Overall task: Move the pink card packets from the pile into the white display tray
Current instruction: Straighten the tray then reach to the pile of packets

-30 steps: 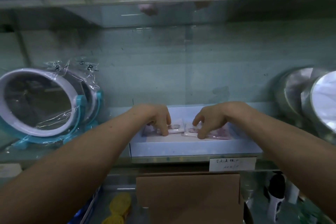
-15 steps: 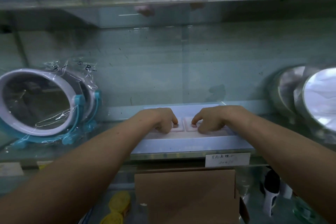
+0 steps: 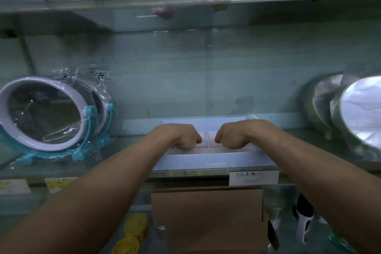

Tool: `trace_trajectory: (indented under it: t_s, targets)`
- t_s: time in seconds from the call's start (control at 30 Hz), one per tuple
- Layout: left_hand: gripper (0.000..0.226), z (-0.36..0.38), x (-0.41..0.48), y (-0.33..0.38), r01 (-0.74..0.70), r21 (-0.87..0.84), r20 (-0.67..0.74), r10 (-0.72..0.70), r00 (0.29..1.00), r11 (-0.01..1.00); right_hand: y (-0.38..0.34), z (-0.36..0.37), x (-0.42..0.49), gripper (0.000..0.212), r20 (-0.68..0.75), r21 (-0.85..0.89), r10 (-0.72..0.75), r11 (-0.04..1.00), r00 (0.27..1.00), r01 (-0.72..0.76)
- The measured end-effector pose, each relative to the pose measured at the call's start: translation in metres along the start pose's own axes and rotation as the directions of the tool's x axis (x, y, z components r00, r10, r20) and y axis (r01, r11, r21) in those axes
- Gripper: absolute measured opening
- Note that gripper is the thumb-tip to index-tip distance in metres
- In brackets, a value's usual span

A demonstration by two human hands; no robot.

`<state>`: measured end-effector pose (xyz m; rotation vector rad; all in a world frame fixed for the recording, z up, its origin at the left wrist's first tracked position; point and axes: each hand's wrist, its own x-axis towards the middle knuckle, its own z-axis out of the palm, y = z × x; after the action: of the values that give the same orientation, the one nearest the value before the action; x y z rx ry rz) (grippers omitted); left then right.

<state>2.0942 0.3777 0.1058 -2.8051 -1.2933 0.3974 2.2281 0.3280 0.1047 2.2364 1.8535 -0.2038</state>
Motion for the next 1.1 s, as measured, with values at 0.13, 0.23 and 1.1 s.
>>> trace_trajectory:
  t_s: [0.13, 0.23, 1.1]
  targets:
    - [0.049, 0.0, 0.003, 0.004, 0.053, 0.007, -0.009, -0.053, 0.999, 0.999, -0.004, -0.004, -0.006, 0.049, 0.005, -0.02, 0.014, 1.0, 1.0, -0.014]
    - [0.042, 0.004, 0.014, 0.005, 0.091, -0.007, -0.066, -0.091, 0.994, 0.996, -0.007, -0.004, -0.009, 0.048, -0.015, -0.028, -0.003, 1.0, 1.0, 0.003]
    - [0.006, -0.006, -0.069, -0.02, 0.345, -0.221, -0.337, -0.403, 0.851, 0.912, -0.05, -0.018, -0.046, 0.019, -0.334, 0.074, -0.32, 0.929, 0.887, 0.363]
